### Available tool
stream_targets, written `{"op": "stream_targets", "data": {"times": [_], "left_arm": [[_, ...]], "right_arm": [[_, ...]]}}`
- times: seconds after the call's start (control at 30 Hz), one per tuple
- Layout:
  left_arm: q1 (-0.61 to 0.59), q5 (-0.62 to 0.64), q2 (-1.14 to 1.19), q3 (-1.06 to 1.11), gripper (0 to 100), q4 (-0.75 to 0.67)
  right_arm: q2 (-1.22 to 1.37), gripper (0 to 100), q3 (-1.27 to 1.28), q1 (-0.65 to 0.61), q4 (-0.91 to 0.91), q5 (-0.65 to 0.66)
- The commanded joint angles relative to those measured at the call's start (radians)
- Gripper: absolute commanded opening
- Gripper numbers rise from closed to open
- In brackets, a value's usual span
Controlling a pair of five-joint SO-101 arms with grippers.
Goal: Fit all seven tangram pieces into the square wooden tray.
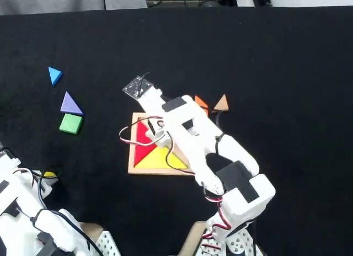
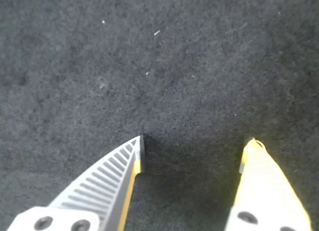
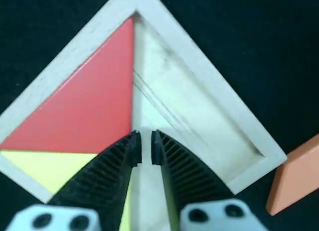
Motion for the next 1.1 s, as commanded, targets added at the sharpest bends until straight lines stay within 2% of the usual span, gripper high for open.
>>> {"op": "stream_targets", "data": {"times": [0.0,0.13,0.27,0.37,0.53,0.63,0.77,0.87,1.07], "left_arm": [[0.016,-0.008,-0.011,0.002,32,-0.006],[0.016,-0.008,-0.011,0.002,32,-0.006],[0.016,-0.008,-0.011,0.002,32,-0.006],[0.016,-0.008,-0.011,0.002,32,-0.006],[0.016,-0.008,-0.011,0.004,32,-0.006],[0.016,-0.008,-0.011,0.004,32,-0.006],[0.016,-0.008,-0.011,0.004,32,-0.006],[0.016,-0.008,-0.011,0.004,32,-0.006],[0.016,-0.008,-0.011,0.004,32,-0.006]], "right_arm": [[-0.03,5.6,-0.051,0.011,0.034,-0.006],[-0.145,5.6,-0.081,0.137,0.109,-0.015],[-0.286,5.6,-0.033,0.25,0.109,-0.051],[-0.334,5.6,0.056,0.279,0.028,-0.107],[-0.294,6.3,0.14,0.285,-0.097,-0.107],[-0.234,12.6,0.087,0.311,-0.074,-0.213],[-0.15,25.2,-0.073,0.334,0.012,-0.445],[-0.076,26.4,-0.18,0.333,0.071,-0.578],[0.104,25.2,-0.338,0.333,0.098,-0.597]]}}
